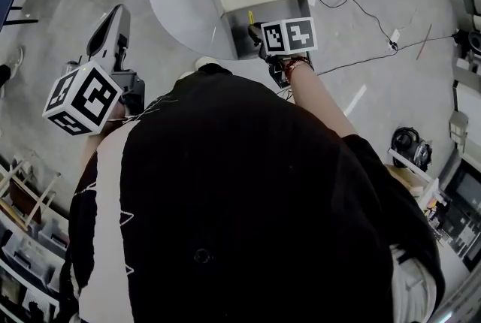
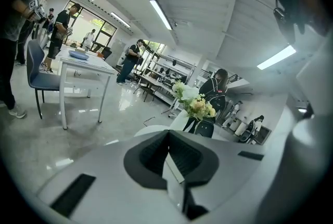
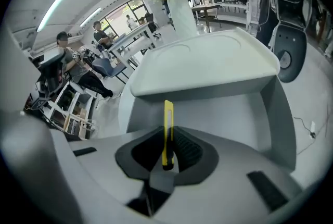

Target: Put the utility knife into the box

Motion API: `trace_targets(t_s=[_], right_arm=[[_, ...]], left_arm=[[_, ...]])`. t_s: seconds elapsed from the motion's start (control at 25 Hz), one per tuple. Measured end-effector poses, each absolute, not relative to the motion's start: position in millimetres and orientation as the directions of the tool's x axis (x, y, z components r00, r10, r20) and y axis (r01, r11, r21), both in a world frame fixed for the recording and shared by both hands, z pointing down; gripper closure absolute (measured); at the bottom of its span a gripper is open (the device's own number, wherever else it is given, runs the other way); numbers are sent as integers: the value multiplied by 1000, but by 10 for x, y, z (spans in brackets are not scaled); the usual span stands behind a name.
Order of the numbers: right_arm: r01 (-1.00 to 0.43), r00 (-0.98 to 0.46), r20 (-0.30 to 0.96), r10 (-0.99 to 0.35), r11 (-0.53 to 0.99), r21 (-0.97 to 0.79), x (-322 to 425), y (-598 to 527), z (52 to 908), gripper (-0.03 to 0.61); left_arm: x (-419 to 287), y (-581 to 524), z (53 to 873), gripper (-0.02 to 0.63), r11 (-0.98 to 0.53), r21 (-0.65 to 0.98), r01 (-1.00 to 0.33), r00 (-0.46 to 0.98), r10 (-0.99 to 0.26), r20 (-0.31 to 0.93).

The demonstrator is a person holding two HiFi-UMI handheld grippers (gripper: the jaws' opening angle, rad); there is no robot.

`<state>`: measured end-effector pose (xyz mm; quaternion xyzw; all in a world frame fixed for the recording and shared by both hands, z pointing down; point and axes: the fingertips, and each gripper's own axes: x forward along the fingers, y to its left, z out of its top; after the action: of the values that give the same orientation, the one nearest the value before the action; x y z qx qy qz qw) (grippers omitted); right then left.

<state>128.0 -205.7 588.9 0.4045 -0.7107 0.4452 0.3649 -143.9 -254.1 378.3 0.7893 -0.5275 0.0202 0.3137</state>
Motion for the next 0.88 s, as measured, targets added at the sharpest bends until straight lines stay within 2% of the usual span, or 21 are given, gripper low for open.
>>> trace_targets(t_s=[0.4, 0.56, 0.88], right_arm=[[-831, -285, 955, -83, 517, -203, 1345, -1994, 6007, 523], [-811, -278, 960, -18, 540, -225, 1353, -2006, 6068, 523], [-802, -267, 964, 1, 554, -222, 1289, -2099, 6136, 523]], left_arm=[[-1497, -2590, 3793, 601, -213, 479, -852, 418, -828, 375], [-1535, -2589, 3809, 601, -200, 455, -868, 393, -836, 382], [-1660, -2635, 3841, 601, -169, 458, -873, 368, -844, 391]])
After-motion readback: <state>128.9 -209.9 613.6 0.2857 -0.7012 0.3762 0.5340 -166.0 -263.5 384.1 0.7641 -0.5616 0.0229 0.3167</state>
